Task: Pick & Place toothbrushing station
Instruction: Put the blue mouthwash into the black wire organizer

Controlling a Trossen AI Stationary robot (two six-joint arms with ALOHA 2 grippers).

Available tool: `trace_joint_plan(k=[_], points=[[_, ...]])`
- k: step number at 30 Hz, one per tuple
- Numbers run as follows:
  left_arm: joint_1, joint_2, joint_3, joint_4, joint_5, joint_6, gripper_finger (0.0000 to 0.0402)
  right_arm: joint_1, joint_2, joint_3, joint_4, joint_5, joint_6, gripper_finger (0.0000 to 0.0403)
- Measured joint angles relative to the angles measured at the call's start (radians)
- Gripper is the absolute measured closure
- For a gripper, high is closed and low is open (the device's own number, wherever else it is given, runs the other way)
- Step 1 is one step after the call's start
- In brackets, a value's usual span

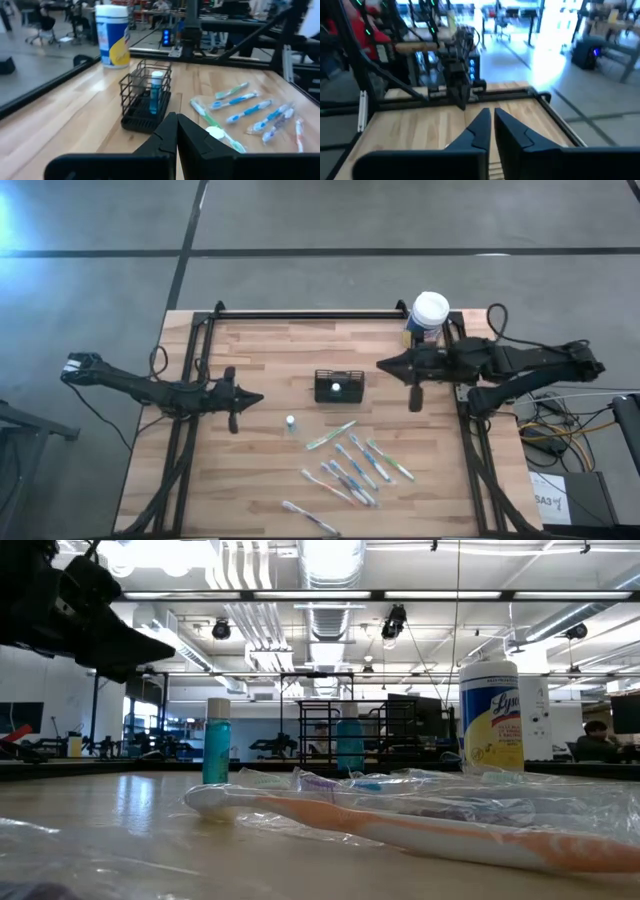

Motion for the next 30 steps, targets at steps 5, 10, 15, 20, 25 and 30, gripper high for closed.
trace_joint_plan(k=[5, 10, 15, 20, 25, 30], points=[[0.0, 0.0, 0.017, 0.008, 0.031, 0.047, 0.0394, -0.011, -0.126, -0.171, 0.132, -0.083, -0.046, 0.0394], [0.0, 0.0, 0.037, 0.008, 0.078, 0.035, 0.0394, -0.017, -0.26, -0.284, 0.137, -0.081, -0.036, 0.0394], [0.0, 0.0, 0.054, 0.011, 0.109, 0.043, 0.0394, -0.02, -0.412, -0.416, 0.158, -0.081, -0.009, 0.0394], [-0.001, 0.001, 0.075, 0.017, 0.112, 0.013, 0.0394, -0.017, -0.552, -0.545, 0.239, -0.088, 0.047, 0.0394], [-0.003, 0.0, 0.104, 0.016, 0.163, -0.006, 0.0394, -0.018, -0.659, -0.643, 0.239, -0.082, 0.046, 0.0394], [0.0, 0.0, 0.106, 0.039, 0.138, -0.017, 0.0394, -0.018, -0.764, -0.729, 0.24, -0.077, 0.046, 0.0394]])
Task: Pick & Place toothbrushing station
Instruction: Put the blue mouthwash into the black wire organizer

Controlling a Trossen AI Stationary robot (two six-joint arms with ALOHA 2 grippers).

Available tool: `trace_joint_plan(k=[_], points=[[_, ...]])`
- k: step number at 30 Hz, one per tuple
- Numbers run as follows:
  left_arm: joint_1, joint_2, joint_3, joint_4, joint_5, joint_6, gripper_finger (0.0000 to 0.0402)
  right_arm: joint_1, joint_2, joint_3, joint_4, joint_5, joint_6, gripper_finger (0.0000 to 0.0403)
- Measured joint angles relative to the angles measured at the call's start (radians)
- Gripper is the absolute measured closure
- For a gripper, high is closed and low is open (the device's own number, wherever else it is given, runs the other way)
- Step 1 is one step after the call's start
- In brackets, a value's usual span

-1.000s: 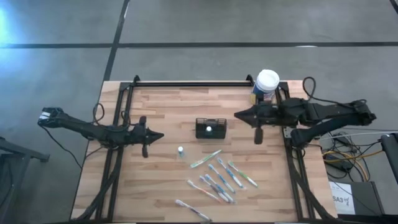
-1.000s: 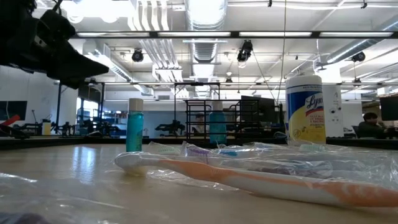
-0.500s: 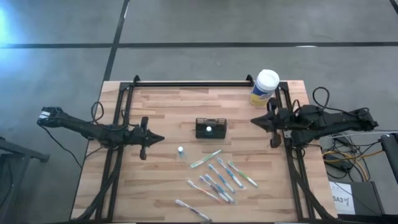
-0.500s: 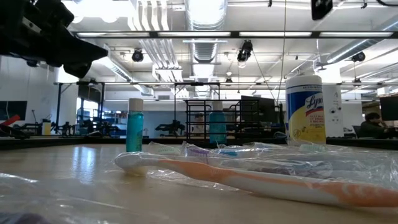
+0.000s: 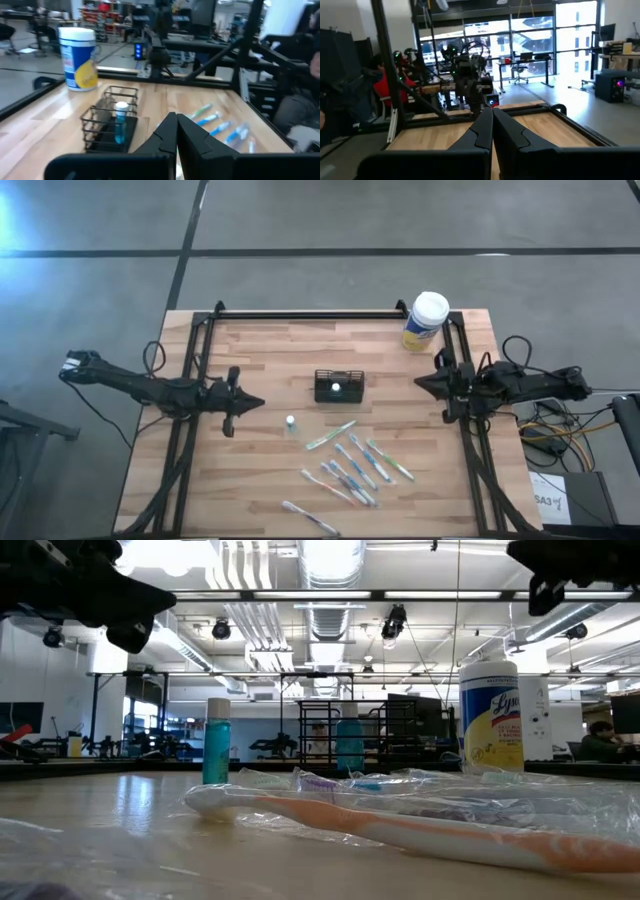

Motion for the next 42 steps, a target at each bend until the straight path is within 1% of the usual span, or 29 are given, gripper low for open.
trace_joint_plan(k=[4, 7, 10, 12, 13, 16, 20, 24, 27, 30, 33, 37, 39, 42], points=[[0.001, 0.0, 0.004, -0.001, -0.056, 0.0, 0.0394, 0.0, -0.094, -0.082, 0.0, 0.001, -0.011, 0.0394], [0.001, 0.001, 0.004, -0.002, -0.061, 0.001, 0.0394, 0.0, -0.165, -0.136, 0.002, 0.0, -0.017, 0.0394], [0.001, 0.001, 0.013, -0.014, -0.07, -0.033, 0.0394, 0.0, -0.161, -0.164, 0.043, -0.003, -0.037, 0.0394], [0.0, 0.007, 0.059, -0.081, -0.135, -0.112, 0.0396, 0.0, -0.149, -0.185, 0.081, -0.004, -0.049, 0.0394], [0.0, 0.009, 0.093, -0.165, -0.18, -0.162, 0.0397, 0.0, -0.149, -0.195, 0.092, -0.004, -0.049, 0.0394], [-0.002, 0.055, 0.233, -0.417, -0.264, -0.293, 0.0398, 0.0, -0.157, -0.205, 0.096, -0.004, -0.056, 0.0394], [-0.015, 0.185, 0.454, -0.681, -0.27, -0.383, 0.0395, 0.0, -0.162, -0.202, 0.101, -0.005, -0.046, 0.0394], [-0.015, 0.372, 0.711, -0.958, -0.228, -0.455, 0.0396, 0.0, -0.163, -0.202, 0.096, -0.005, -0.047, 0.0394], [-0.015, 0.536, 0.892, -1.136, -0.167, -0.503, 0.0399, 0.0, -0.163, -0.194, 0.102, -0.005, -0.055, 0.0394], [-0.016, 0.694, 1.056, -1.299, -0.137, -0.536, 0.0391, 0.0, -0.162, -0.187, 0.103, -0.005, -0.054, 0.0394], [-0.015, 0.838, 1.219, -1.49, -0.098, -0.578, 0.0368, 0.0, -0.161, -0.187, 0.089, -0.005, -0.052, 0.0394], [-0.012, 1.012, 1.431, -1.686, -0.068, -0.582, 0.0326, 0.0, -0.162, -0.187, 0.073, -0.003, -0.052, 0.0394], [-0.012, 1.087, 1.52, -1.749, -0.06, -0.541, 0.0301, 0.0, -0.162, -0.187, 0.073, -0.003, -0.052, 0.0394], [-0.018, 1.175, 1.615, -1.794, -0.058, -0.422, 0.0265, 0.0, -0.159, -0.187, 0.071, -0.002, -0.057, 0.0394]])
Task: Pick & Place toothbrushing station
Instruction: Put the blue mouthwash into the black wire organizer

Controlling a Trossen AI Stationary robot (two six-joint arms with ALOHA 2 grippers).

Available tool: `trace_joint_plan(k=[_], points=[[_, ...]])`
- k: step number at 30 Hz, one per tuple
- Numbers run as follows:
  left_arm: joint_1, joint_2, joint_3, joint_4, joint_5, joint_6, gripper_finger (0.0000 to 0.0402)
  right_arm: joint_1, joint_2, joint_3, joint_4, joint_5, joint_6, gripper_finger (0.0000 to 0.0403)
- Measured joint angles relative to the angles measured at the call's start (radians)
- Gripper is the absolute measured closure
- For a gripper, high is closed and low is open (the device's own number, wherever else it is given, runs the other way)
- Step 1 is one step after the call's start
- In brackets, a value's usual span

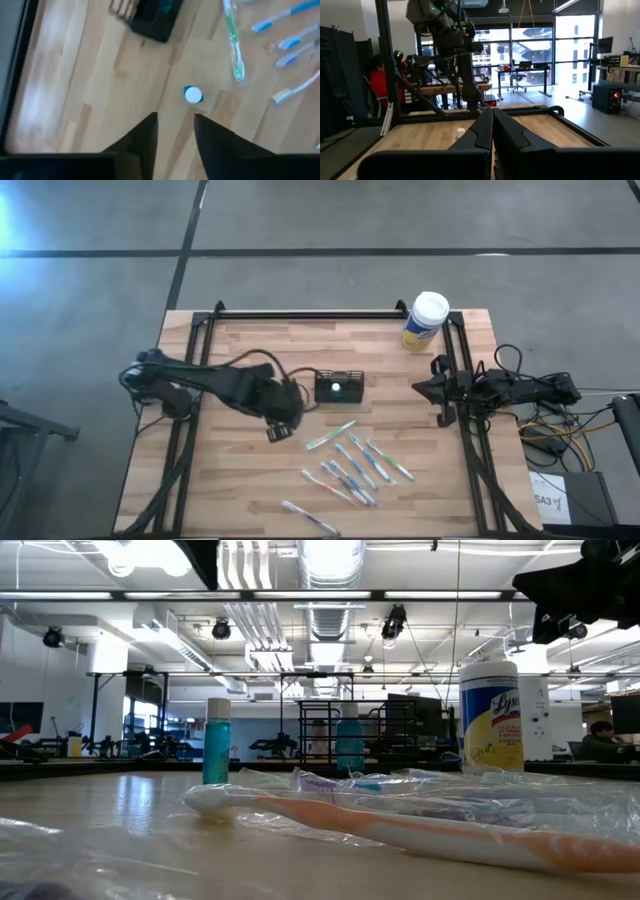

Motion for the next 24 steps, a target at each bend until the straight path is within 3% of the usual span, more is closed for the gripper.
trace_joint_plan(k=[3, 7, 16, 24], points=[[-0.001, 0.051, 0.047, -0.001, 0.0, 0.058, 0.0237, 0.0, 0.0, 0.0, 0.0, 0.002, -0.008, 0.0394], [0.018, 0.061, 0.045, -0.002, 0.001, -0.033, 0.0218, 0.0, 0.0, 0.0, -0.003, 0.003, -0.01, 0.0394], [0.033, 0.037, -0.097, -0.013, 0.041, -0.298, 0.0213, 0.0, 0.003, 0.0, -0.015, 0.006, -0.013, 0.0394], [0.04, 0.041, -0.161, 0.136, 0.149, -0.361, 0.0213, 0.0, 0.003, 0.0, -0.042, 0.006, -0.031, 0.0394]])
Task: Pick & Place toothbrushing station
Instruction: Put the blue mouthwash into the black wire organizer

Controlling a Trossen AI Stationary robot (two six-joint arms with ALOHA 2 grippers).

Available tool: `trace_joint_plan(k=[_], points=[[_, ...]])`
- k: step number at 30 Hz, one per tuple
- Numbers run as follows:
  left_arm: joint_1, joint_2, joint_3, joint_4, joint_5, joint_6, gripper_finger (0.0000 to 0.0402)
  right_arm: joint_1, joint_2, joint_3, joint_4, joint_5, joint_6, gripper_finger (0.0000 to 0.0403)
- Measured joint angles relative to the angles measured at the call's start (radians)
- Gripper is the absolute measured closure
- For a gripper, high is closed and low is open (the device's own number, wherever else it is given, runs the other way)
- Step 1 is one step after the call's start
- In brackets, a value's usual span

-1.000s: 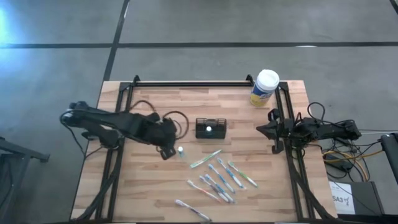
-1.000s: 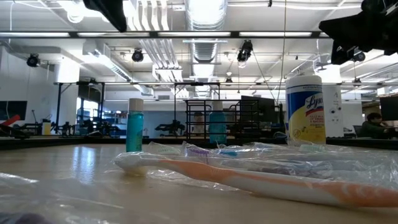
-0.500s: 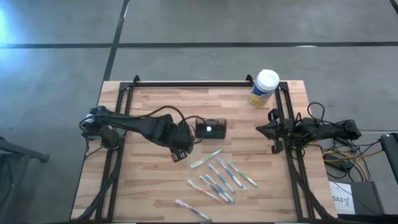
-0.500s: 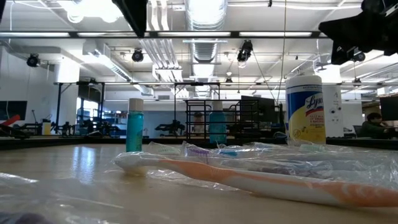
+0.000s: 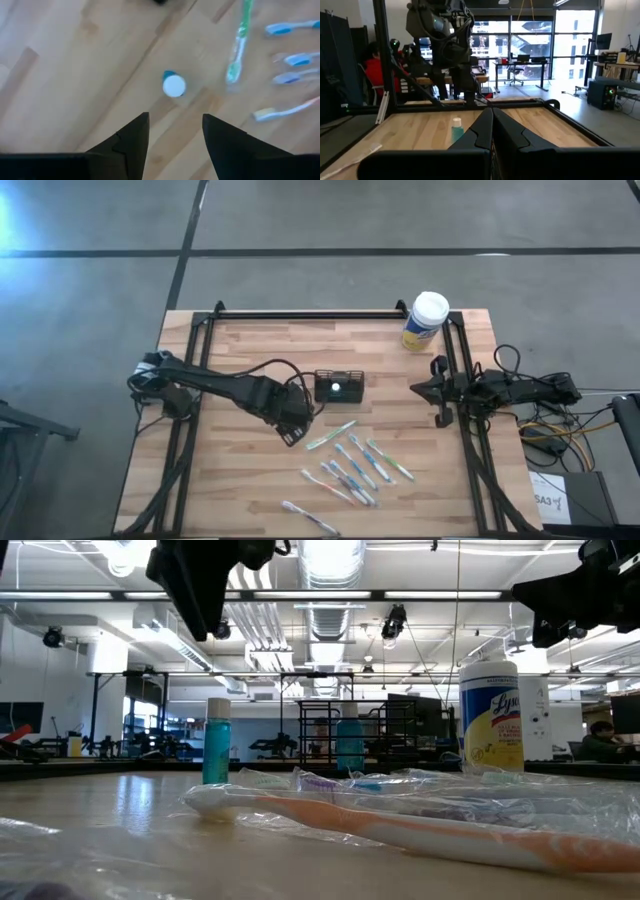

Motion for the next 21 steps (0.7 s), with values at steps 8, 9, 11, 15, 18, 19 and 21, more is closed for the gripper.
trace_joint_plan(k=[8, 9, 11, 15, 18, 19, 21], points=[[0.026, 0.0, -0.001, 0.057, 0.004, -0.096, 0.0213, 0.0, 0.0, 0.0, 0.001, 0.0, -0.071, 0.0394], [0.034, 0.0, -0.002, 0.056, 0.003, -0.113, 0.0213, 0.0, 0.0, 0.0, 0.001, 0.0, -0.074, 0.0394], [0.047, 0.004, -0.002, 0.055, 0.001, -0.137, 0.0213, 0.0, 0.0, 0.0, 0.001, 0.0, -0.077, 0.0394], [0.059, 0.024, -0.003, 0.055, 0.0, -0.181, 0.0213, 0.0, 0.0, 0.007, 0.001, 0.0, -0.078, 0.0394], [0.059, 0.041, -0.003, 0.048, 0.001, -0.168, 0.0213, 0.0, 0.0, 0.016, 0.005, 0.0, -0.073, 0.0394], [0.059, 0.048, -0.004, 0.046, 0.003, -0.166, 0.0213, 0.0, 0.0, 0.016, 0.004, 0.0, -0.07, 0.0394], [0.059, 0.063, -0.004, 0.048, 0.015, -0.155, 0.0213, 0.0, 0.0, 0.016, 0.0, 0.0, -0.069, 0.0394]])
